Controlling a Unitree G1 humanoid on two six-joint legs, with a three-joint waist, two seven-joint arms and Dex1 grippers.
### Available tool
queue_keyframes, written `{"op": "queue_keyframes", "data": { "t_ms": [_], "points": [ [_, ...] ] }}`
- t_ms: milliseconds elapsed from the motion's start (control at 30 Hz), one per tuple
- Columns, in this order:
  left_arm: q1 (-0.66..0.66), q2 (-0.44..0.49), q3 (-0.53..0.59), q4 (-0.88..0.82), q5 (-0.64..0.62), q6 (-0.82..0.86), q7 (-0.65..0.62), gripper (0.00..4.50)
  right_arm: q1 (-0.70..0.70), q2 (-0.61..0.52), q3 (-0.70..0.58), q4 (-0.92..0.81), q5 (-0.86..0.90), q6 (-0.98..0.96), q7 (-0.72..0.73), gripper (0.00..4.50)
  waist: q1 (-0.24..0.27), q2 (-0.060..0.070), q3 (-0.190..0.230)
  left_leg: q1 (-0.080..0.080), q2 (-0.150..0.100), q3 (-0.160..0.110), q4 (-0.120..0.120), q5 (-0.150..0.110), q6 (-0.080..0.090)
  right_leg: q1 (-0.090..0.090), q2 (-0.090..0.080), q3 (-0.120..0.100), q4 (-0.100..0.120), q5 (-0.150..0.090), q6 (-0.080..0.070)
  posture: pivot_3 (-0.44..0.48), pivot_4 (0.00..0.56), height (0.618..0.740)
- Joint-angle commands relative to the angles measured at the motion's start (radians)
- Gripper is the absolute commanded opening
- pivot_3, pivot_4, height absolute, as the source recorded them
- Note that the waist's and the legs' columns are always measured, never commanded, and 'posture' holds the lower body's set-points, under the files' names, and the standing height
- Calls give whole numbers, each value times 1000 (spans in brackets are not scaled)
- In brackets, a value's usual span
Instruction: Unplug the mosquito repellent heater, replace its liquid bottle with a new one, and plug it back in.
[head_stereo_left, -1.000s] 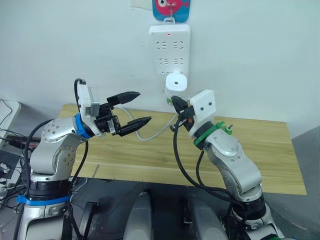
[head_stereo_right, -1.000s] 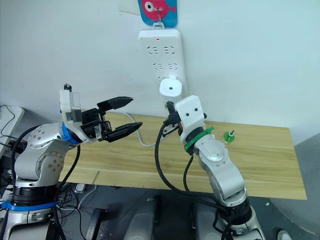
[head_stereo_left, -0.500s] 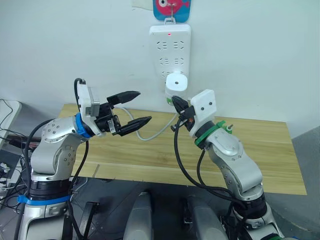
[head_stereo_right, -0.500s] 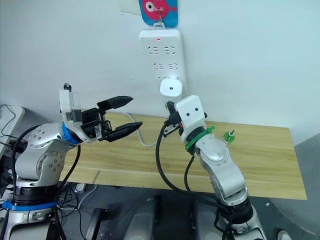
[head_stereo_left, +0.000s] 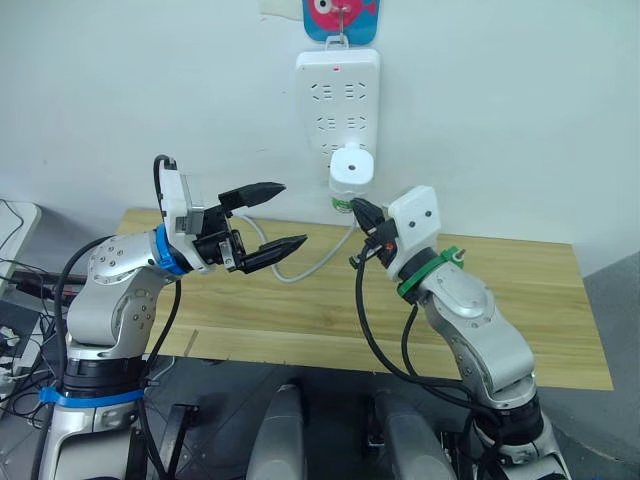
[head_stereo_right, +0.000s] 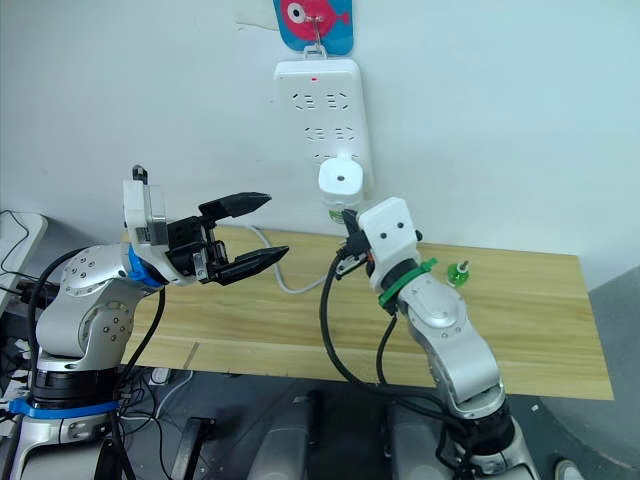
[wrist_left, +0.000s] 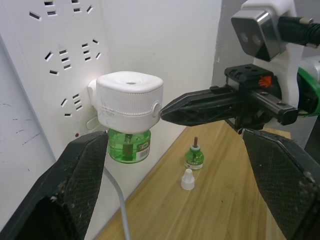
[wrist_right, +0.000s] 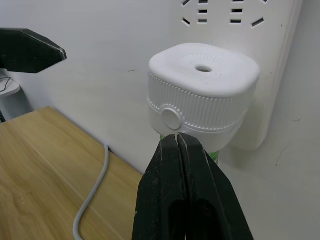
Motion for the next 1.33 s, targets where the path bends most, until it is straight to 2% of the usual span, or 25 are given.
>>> {"op": "queue_keyframes", "data": {
  "t_ms": [33,200,267,333,467,667,733,867,933,1033,1133,1333],
  "points": [
    [1,-2,9,-20,-2,-23,-2,4500,15,-16,-13,-94,22,15,19,22,0,0,0,0,0,0,0,0,0,0,0,0,0,0,0,117,301,740],
    [7,6,14,-20,-1,-25,-7,4500,92,-152,-68,-235,68,62,108,22,3,0,0,0,-1,-1,-2,0,0,0,0,0,-1,0,0,121,296,740],
    [9,12,14,-13,7,-34,-16,4500,126,-214,-122,-275,108,75,157,368,4,0,0,0,-1,-1,-2,0,-1,0,0,0,-3,0,0,120,293,740],
    [10,15,11,-7,17,-44,-21,4500,154,-267,-177,-299,149,83,203,869,4,0,0,0,0,0,-2,0,-1,0,0,-1,-3,0,0,120,293,740],
    [27,23,7,-8,47,-50,-6,4500,190,-359,-282,-323,233,89,282,2200,2,0,0,1,1,1,-3,0,0,0,0,-1,-3,0,0,121,285,740],
    [75,60,18,-33,59,-55,-28,4500,271,-474,-413,-315,322,58,380,4382,5,-1,0,2,0,2,-4,1,-1,1,0,-1,-3,0,0,147,267,740],
    [84,79,26,-29,59,-42,-24,4500,300,-505,-448,-297,332,35,406,4447,7,-1,0,2,0,2,-4,1,-1,1,0,-1,-3,0,0,156,263,740],
    [97,126,5,-16,130,48,76,4500,326,-536,-484,-268,338,8,419,4447,8,-1,-1,2,0,2,-4,1,-1,1,0,-1,-3,0,0,172,258,740],
    [112,149,6,-40,101,82,46,4500,341,-544,-495,-256,340,-8,427,4447,8,-1,-1,2,0,2,-4,1,-2,1,0,-1,-3,0,0,179,258,740],
    [115,145,25,-67,77,99,51,4500,353,-553,-498,-243,337,-34,429,4447,15,-1,-1,2,0,2,-4,1,-2,1,0,-1,-3,0,0,184,256,740],
    [113,145,13,-69,136,66,88,4500,357,-559,-496,-233,335,-53,426,4447,23,-2,-3,2,0,3,-4,1,-2,1,0,-1,-3,0,0,188,253,740],
    [99,143,15,-59,124,79,90,4500,345,-571,-492,-208,337,-77,426,4447,28,-2,-4,2,-1,4,-4,1,-2,1,0,-1,-3,0,0,192,253,740]
  ]
}}
